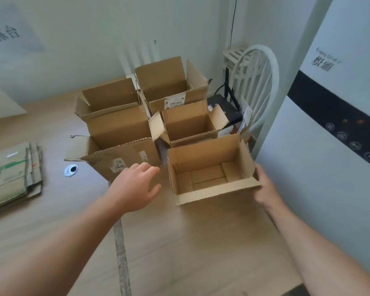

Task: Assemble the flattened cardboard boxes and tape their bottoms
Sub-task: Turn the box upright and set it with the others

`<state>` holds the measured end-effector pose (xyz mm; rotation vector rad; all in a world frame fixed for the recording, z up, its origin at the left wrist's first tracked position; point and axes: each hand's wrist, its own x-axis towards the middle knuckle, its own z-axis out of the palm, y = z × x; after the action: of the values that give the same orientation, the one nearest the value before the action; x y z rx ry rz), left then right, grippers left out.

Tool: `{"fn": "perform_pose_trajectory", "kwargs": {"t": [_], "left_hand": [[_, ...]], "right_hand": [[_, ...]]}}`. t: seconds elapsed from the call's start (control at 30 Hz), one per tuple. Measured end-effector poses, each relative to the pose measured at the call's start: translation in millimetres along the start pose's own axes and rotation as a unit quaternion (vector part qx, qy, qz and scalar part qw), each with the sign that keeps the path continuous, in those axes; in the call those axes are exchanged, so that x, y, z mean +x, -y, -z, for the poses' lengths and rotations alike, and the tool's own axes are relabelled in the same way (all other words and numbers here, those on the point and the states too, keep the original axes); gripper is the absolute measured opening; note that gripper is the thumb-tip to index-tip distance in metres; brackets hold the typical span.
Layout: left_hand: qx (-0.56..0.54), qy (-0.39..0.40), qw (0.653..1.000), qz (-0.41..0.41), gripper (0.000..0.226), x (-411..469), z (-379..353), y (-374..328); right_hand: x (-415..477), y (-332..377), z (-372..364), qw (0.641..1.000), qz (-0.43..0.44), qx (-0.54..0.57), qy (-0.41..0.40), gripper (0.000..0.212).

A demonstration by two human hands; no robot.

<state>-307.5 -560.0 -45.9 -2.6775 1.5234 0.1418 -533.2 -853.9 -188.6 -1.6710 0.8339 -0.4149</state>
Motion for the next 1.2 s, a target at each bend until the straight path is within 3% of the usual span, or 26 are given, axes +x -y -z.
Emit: {"fn": "perform_pose_trajectory", "kwargs": {"t": [0.07, 0.27, 0.37, 0.57, 0.63, 0.87, 1.03, 1.2], "left_hand": [[-0.001, 0.009, 1.0, 0.002, 0.05, 3.2, -5.0, -1.2], [0.005, 0.016, 1.0, 0.007, 0.049, 12.5, -13.2, -3.5], [-0.004, 0.019, 1.0, 0.016, 0.049, 15.2, -12.2, -4.0], [-0.035, 0.04, 0.998, 0.042, 0.048, 5.7, -9.2, -3.6], [-0.049, 0.044, 0.997, 0.049, 0.049, -3.6, -7.2, -1.3], [-0.073, 0.028, 0.995, 0.055, 0.05, -57.7, 4.4, 14.7], [-0.059, 0.001, 0.996, 0.073, 0.045, -120.6, 15.8, 43.4], [-0.026, -0.021, 0.995, 0.099, 0.045, -199.5, 21.6, 90.9]], "right_hand": [[6.0, -5.7, -0.8, 0.999, -0.013, -0.046, 0.002, 0.067], [17.6, -4.7, -10.7, 0.998, -0.045, 0.006, -0.051, 0.058], [16.0, -1.8, -9.2, 0.994, -0.075, 0.022, -0.072, 0.064], [-16.5, 9.2, -12.5, 0.988, -0.118, -0.076, -0.058, 0.038], [-35.9, 13.3, -17.3, 0.987, -0.128, -0.087, -0.046, 0.039], [-92.7, 58.9, -40.9, 0.981, -0.108, -0.157, -0.036, 0.041], [-150.7, 93.2, -93.2, 0.96, -0.065, -0.268, 0.049, 0.028], [-196.9, 151.0, -178.1, 0.925, 0.023, -0.361, 0.117, 0.031]]}}
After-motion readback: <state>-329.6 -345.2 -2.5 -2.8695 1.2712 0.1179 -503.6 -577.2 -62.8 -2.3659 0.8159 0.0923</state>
